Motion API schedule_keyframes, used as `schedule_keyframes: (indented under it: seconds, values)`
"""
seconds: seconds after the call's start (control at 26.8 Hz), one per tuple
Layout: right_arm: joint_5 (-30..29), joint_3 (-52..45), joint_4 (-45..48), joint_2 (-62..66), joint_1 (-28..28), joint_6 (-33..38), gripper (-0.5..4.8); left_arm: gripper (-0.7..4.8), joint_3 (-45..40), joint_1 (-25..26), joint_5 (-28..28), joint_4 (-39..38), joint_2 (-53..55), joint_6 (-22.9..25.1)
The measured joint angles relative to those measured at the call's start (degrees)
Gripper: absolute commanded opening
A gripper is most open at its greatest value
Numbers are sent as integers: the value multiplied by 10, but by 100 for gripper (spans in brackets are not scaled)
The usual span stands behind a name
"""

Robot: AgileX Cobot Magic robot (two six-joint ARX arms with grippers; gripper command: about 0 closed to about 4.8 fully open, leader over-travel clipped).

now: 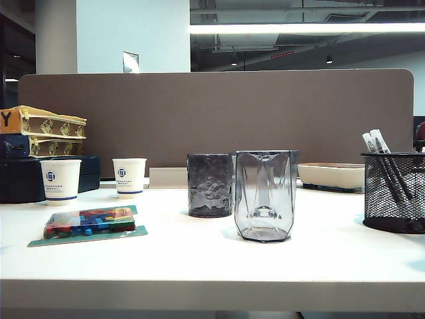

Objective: Pick up one pen and put it in the pen container.

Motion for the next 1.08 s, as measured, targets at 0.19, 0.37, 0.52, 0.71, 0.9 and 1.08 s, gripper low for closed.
schedule_keyframes:
  seconds: [0.19,0.37,0.52,0.71,0.9,1.08]
  values:
    - [32,0,-35,-34,9,-14,97,73,-40,0,0,0,-33,-1]
    - [34,0,-68,-84,17,-32,84,54,-73,0,0,0,-66,-3]
    - [35,0,-96,-114,17,-32,56,43,-85,0,0,0,-91,-10]
    - [34,0,-143,-151,26,-41,41,18,-98,0,0,-13,-124,-12]
    - [34,0,-219,-191,29,-52,0,17,-117,-1,1,-35,-165,-36]
    - [35,0,-264,-215,29,-61,-1,17,-139,-1,2,-45,-187,-43]
